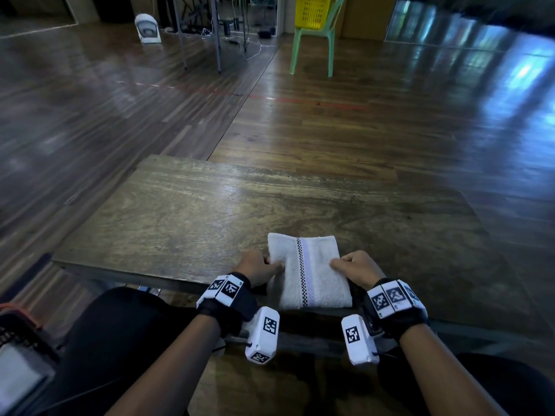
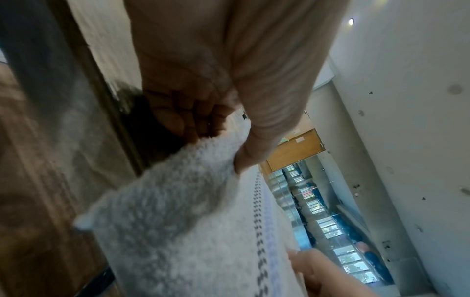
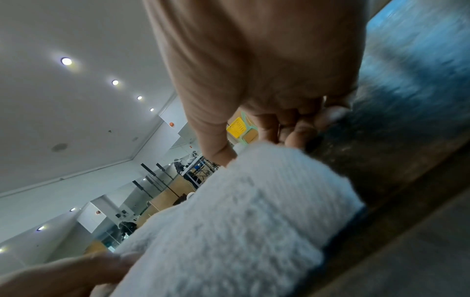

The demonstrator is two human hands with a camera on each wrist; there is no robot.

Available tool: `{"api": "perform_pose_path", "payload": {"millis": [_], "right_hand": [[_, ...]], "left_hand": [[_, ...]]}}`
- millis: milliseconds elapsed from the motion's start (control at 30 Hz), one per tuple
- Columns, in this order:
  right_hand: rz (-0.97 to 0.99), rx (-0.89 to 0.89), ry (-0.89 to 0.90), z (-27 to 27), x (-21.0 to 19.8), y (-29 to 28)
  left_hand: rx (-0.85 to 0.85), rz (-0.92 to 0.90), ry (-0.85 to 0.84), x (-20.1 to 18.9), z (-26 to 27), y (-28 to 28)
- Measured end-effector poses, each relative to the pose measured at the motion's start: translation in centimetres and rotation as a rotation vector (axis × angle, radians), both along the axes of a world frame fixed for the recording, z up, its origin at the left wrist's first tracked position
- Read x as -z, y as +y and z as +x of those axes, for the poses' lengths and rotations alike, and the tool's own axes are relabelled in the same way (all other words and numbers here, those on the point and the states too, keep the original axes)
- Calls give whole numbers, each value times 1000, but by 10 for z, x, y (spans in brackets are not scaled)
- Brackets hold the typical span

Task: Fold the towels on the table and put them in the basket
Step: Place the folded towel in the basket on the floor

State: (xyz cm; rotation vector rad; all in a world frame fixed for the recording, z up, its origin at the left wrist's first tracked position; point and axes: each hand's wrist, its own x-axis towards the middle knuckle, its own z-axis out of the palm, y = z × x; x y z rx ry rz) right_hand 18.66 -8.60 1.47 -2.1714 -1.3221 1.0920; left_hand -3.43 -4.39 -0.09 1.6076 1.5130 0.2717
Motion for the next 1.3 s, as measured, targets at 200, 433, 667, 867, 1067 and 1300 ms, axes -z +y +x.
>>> {"api": "perform_pose_path", "payload": {"millis": [200, 433, 667, 867, 1067, 1300], "right_hand": [[-5, 15, 177, -3, -4, 3], [-92, 236, 535, 5, -9, -12], [1, 282, 635, 11, -47, -39], [105, 232, 645, 3, -102, -77], [260, 196, 622, -14, -158, -113], [363, 105, 538, -23, -190, -125]], "left_hand": [[-159, -116, -231, 0, 3, 1], [-395, -370, -546, -15, 2, -11], [-266, -274, -586, -48, 0, -35], [-207, -198, -663, -100, -12, -67], [-171, -44, -703, -154, -22, -99], [-182, 49, -766, -182, -30, -114]]}}
